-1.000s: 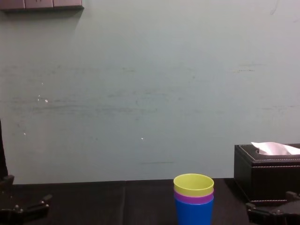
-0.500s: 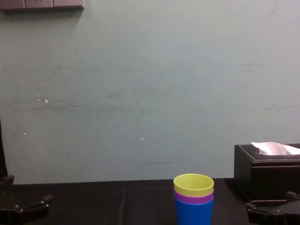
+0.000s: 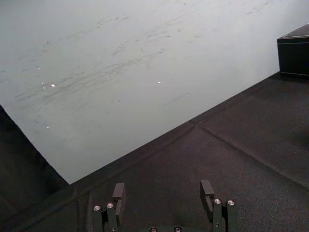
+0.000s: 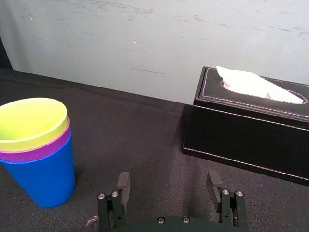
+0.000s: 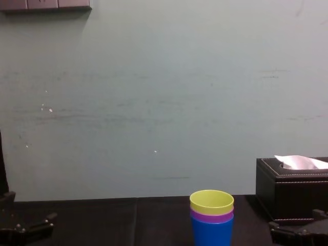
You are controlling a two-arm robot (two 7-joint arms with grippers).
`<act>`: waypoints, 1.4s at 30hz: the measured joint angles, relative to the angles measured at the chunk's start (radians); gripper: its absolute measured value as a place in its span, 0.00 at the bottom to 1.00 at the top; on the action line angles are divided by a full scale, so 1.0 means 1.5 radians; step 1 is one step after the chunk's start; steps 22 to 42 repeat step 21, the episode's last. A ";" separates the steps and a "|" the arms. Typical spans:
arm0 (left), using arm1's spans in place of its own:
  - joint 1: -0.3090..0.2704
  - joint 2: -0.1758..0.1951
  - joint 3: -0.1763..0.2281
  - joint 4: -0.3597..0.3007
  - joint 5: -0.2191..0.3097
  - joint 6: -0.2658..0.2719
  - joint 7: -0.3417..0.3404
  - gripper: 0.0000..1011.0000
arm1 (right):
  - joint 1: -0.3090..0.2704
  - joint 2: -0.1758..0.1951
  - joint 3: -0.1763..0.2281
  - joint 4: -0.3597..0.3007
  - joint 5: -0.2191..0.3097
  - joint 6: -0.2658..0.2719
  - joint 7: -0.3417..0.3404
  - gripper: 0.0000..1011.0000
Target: Stack the three plastic cups sequentially using one hand.
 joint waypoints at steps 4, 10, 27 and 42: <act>0.000 0.000 0.000 0.000 0.000 0.000 0.000 1.00 | 0.000 0.000 0.000 0.000 0.000 0.000 0.000 0.99; 0.000 0.000 0.000 0.000 0.000 0.000 0.000 1.00 | 0.000 0.000 0.000 0.000 0.000 0.000 0.000 0.99; 0.000 0.000 0.000 0.000 0.000 0.000 0.000 1.00 | 0.000 0.000 0.000 0.000 0.000 0.000 0.000 0.99; 0.000 0.000 0.000 0.000 0.000 0.000 0.000 1.00 | 0.000 0.000 0.000 0.000 0.000 0.000 0.000 0.99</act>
